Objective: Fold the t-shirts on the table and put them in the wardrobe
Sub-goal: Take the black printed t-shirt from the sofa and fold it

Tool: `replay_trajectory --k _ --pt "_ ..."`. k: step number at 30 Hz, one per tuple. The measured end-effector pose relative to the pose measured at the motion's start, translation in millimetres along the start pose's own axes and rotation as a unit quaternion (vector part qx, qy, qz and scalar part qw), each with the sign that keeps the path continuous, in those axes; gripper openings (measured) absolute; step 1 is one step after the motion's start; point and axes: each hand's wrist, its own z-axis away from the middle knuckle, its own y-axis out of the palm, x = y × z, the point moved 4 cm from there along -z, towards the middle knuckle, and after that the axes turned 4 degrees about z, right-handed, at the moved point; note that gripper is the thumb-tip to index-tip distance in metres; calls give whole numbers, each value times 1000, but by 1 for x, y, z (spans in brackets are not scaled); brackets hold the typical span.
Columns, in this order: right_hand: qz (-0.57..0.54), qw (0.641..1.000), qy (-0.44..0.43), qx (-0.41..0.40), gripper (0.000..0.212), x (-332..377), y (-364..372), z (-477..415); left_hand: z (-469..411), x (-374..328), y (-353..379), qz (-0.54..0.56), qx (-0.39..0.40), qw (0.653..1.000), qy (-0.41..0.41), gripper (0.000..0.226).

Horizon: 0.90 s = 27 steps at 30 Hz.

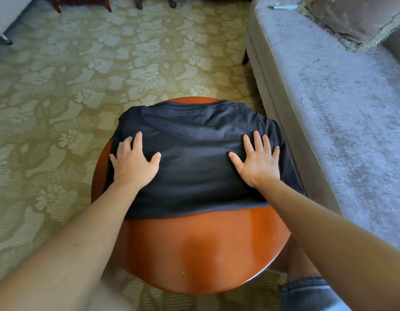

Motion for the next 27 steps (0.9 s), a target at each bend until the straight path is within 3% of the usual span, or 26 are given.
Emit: replay_trajectory --k 4,12,15,19,24,27 --pt "-3 1000 7 4 79 -1 2 5 18 17 -16 60 -28 990 -126 91" --pt "-6 999 7 44 80 -6 2 12 31 37 -37 185 85 953 -222 107" --pt "-4 998 4 69 82 -7 -5 15 33 45 -37 224 100 950 -194 100" --pt "16 998 -54 15 76 -1 -5 50 37 42 -38 259 108 955 -99 78" --pt "55 994 -82 54 76 12 9 64 38 39 -62 283 53 957 -44 44" --pt "44 990 -109 78 76 37 6 61 38 27 -95 295 27 955 -23 38"
